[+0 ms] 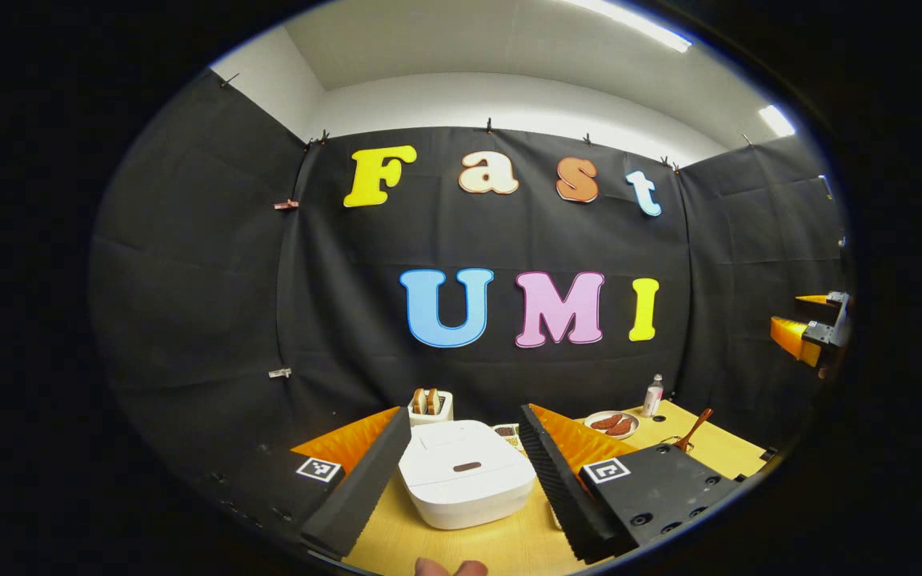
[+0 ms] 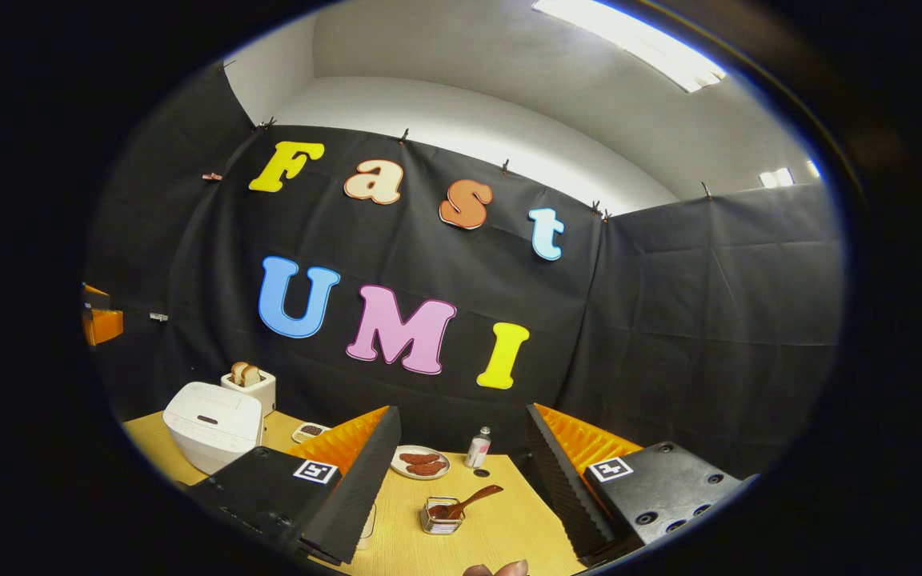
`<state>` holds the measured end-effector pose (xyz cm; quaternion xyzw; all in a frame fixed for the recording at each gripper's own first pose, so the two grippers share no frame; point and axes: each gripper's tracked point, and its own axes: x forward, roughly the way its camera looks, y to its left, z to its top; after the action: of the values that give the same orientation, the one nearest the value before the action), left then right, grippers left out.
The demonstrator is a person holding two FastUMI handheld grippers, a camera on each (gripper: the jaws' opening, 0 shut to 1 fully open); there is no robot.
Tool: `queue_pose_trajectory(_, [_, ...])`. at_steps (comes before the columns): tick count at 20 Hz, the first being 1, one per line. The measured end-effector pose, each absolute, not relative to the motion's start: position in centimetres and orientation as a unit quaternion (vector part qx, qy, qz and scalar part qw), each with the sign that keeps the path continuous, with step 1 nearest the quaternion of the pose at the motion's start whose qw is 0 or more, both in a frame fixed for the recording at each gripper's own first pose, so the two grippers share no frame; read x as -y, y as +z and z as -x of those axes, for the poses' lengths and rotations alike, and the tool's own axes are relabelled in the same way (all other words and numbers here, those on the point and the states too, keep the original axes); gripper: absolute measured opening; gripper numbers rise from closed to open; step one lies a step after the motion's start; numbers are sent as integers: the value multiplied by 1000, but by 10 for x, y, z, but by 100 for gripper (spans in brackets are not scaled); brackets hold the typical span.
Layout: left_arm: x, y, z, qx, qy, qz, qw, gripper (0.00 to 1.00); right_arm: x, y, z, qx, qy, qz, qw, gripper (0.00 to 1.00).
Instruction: Close the left gripper, press the button to open the rice cooker; take a wooden spoon from the chopstick holder with the right hand, scoop a spoonful of rice and pour it into the rice cooker, then put the wooden spoon back into the chopstick holder.
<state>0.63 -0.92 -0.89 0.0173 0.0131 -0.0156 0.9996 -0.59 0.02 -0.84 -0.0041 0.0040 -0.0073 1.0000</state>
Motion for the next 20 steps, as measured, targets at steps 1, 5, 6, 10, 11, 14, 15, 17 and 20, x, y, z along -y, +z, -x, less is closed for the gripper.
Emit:
queue_pose_trajectory(1, [11, -9, -5, -13, -22, -18, 1000, 94, 0, -8, 5, -5, -8, 5, 1000, 97])
queue_pose_trajectory(5, [19, -15, -11, -30, -54, -6, 998, 53, -1, -10, 5, -6, -8, 8, 1000, 97])
queue_pose_trajectory(6, [22, -18, -14, -39, -66, 5, 997, 38, 0, -10, 5, -5, -8, 9, 1000, 97])
queue_pose_trajectory(10, [11, -38, -28, -80, -64, 39, 994, 8, 1, -10, 1, -5, -13, 15, 1000, 97])
queue_pose_trajectory(11, [12, -40, -29, -84, -67, 42, 993, 8, 2, -11, 1, -6, -14, 14, 1000, 97])
queue_pose_trajectory(14, [9, -40, -41, -83, -79, 32, 993, 7, 2, -15, -3, -11, -18, 16, 1000, 97])
queue_pose_trajectory(15, [5, -41, -45, -82, -81, 24, 993, 7, 2, -16, -6, -13, -19, 16, 1000, 97])
queue_pose_trajectory(17, [3, -40, -58, -79, -90, 9, 993, 7, 1, -19, -12, -16, -21, 18, 999, 97])
queue_pose_trajectory(20, [7, -55, -82, -87, -131, 5, 988, 7, -4, -23, -20, -19, -22, 19, 999, 97])
